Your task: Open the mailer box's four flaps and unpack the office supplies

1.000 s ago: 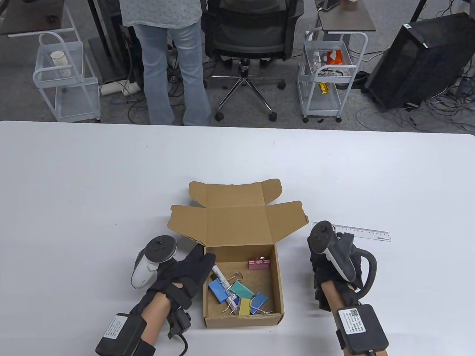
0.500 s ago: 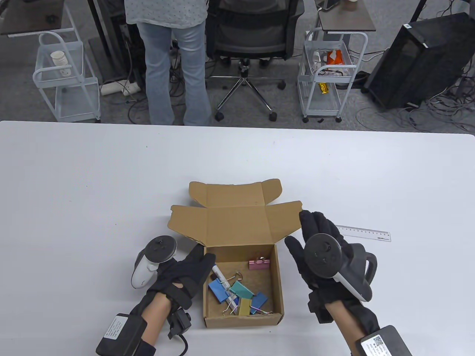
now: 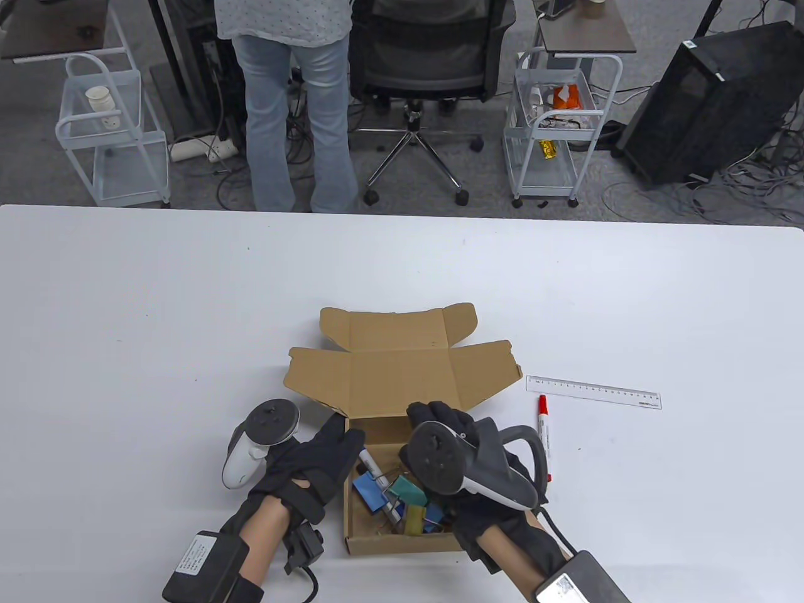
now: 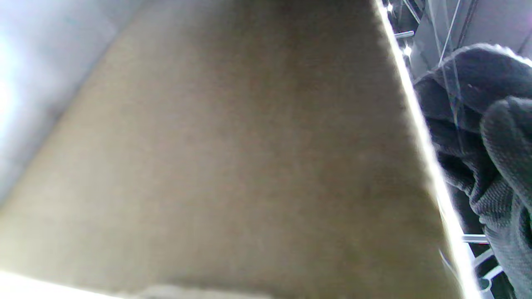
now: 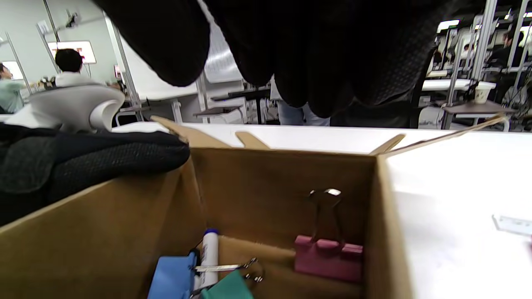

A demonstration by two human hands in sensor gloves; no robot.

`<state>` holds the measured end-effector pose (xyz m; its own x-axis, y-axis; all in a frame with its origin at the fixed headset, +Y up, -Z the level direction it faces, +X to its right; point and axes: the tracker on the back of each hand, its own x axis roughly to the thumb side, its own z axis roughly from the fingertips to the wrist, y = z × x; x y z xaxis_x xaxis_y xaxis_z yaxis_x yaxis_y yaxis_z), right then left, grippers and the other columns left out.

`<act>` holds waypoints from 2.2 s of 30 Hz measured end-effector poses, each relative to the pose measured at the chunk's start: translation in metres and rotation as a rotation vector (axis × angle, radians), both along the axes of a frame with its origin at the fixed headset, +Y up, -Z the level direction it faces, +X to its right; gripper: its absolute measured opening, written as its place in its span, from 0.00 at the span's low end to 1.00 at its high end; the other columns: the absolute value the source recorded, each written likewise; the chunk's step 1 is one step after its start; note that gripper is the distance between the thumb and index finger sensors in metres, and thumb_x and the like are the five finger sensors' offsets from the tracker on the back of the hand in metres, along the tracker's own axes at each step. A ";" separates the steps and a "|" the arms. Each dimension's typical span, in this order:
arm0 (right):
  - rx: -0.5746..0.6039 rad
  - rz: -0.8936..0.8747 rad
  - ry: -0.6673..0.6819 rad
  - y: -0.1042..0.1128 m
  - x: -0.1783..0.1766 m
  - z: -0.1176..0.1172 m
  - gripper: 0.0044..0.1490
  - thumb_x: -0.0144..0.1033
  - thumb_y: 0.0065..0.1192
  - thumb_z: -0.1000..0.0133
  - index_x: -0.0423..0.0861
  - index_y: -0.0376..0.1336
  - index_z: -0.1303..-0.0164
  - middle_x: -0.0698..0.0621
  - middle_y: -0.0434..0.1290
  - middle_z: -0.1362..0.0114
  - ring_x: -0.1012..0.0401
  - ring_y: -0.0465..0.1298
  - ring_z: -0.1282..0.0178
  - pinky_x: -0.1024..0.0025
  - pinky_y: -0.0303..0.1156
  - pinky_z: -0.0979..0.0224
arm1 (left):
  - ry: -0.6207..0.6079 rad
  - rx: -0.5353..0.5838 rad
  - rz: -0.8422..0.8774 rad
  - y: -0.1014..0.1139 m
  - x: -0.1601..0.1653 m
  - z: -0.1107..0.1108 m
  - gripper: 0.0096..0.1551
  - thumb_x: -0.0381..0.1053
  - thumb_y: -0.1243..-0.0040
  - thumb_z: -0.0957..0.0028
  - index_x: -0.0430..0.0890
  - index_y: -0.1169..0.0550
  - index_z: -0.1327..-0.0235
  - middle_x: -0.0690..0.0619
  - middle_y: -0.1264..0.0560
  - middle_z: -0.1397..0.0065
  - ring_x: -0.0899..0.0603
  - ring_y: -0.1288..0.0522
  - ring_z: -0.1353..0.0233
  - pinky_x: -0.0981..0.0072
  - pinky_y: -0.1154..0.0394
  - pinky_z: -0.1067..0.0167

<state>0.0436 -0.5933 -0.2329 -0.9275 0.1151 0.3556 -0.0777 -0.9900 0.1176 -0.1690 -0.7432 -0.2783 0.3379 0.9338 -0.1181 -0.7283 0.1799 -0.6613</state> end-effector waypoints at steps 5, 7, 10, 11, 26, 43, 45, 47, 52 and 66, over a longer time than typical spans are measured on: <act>-0.147 0.068 0.012 -0.022 -0.026 -0.018 0.37 0.49 0.59 0.35 0.40 0.61 0.20 0.39 0.72 0.20 0.42 0.77 0.26 0.49 0.78 0.28 | 0.001 0.001 0.000 0.000 0.000 0.000 0.45 0.63 0.65 0.34 0.43 0.62 0.16 0.36 0.62 0.11 0.26 0.63 0.12 0.35 0.54 0.21; -0.222 0.076 0.009 -0.034 -0.035 -0.025 0.37 0.48 0.60 0.35 0.40 0.61 0.20 0.38 0.73 0.20 0.43 0.78 0.26 0.50 0.78 0.29 | 0.001 0.001 -0.001 0.000 0.000 0.000 0.45 0.63 0.65 0.34 0.43 0.62 0.16 0.36 0.62 0.11 0.26 0.63 0.12 0.35 0.54 0.21; -0.327 0.073 -0.007 -0.054 -0.045 -0.036 0.37 0.47 0.60 0.35 0.39 0.61 0.20 0.38 0.72 0.20 0.43 0.78 0.26 0.50 0.79 0.29 | 0.001 0.001 -0.001 0.000 0.000 0.000 0.45 0.63 0.65 0.34 0.43 0.62 0.16 0.36 0.62 0.11 0.26 0.63 0.12 0.35 0.53 0.21; -0.347 0.076 -0.012 -0.060 -0.048 -0.040 0.37 0.47 0.60 0.35 0.39 0.61 0.20 0.38 0.72 0.20 0.43 0.78 0.26 0.50 0.79 0.29 | 0.001 0.001 -0.001 0.000 0.000 0.000 0.45 0.63 0.65 0.34 0.43 0.62 0.16 0.36 0.62 0.11 0.26 0.63 0.12 0.35 0.53 0.21; -0.506 0.391 -0.015 -0.101 -0.087 -0.061 0.38 0.50 0.53 0.30 0.38 0.57 0.17 0.38 0.67 0.16 0.47 0.72 0.19 0.41 0.70 0.23 | -0.001 0.001 -0.001 0.000 0.000 0.000 0.45 0.63 0.65 0.34 0.43 0.63 0.16 0.35 0.62 0.11 0.26 0.64 0.12 0.35 0.54 0.21; -0.653 0.228 -0.082 -0.111 -0.073 -0.073 0.34 0.52 0.55 0.34 0.46 0.60 0.21 0.49 0.74 0.27 0.45 0.71 0.23 0.43 0.73 0.24 | 0.000 0.005 -0.012 0.000 0.000 0.000 0.45 0.63 0.65 0.34 0.43 0.63 0.16 0.35 0.62 0.11 0.25 0.63 0.13 0.35 0.53 0.21; -0.687 0.242 -0.051 -0.114 -0.075 -0.071 0.33 0.51 0.55 0.35 0.46 0.61 0.22 0.49 0.74 0.27 0.43 0.68 0.23 0.40 0.69 0.24 | 0.001 0.005 -0.013 0.000 0.000 0.000 0.46 0.63 0.65 0.34 0.42 0.63 0.16 0.35 0.62 0.11 0.25 0.63 0.12 0.34 0.53 0.21; -0.700 0.250 -0.032 -0.114 -0.076 -0.070 0.33 0.50 0.55 0.35 0.47 0.59 0.22 0.49 0.72 0.27 0.41 0.66 0.23 0.39 0.67 0.24 | 0.000 0.007 -0.017 0.000 0.000 0.000 0.46 0.63 0.66 0.34 0.42 0.63 0.16 0.35 0.62 0.11 0.25 0.63 0.13 0.34 0.53 0.21; -0.668 0.245 -0.044 -0.111 -0.075 -0.068 0.31 0.49 0.57 0.34 0.50 0.59 0.23 0.50 0.74 0.27 0.43 0.69 0.23 0.42 0.68 0.21 | 0.000 0.008 -0.018 0.000 0.001 0.000 0.46 0.63 0.65 0.35 0.42 0.63 0.16 0.35 0.62 0.11 0.25 0.63 0.12 0.34 0.53 0.21; -0.428 -0.090 -0.098 -0.044 -0.034 -0.054 0.30 0.43 0.58 0.34 0.43 0.60 0.24 0.45 0.79 0.28 0.40 0.76 0.27 0.42 0.73 0.26 | -0.005 0.011 -0.026 0.000 0.001 0.000 0.46 0.63 0.65 0.34 0.42 0.62 0.16 0.35 0.61 0.11 0.25 0.62 0.12 0.34 0.53 0.21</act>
<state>0.0097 -0.6369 -0.2867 -0.9339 0.3148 0.1693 -0.1927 -0.8424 0.5032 -0.1683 -0.7431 -0.2786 0.3629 0.9258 -0.1057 -0.7198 0.2065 -0.6627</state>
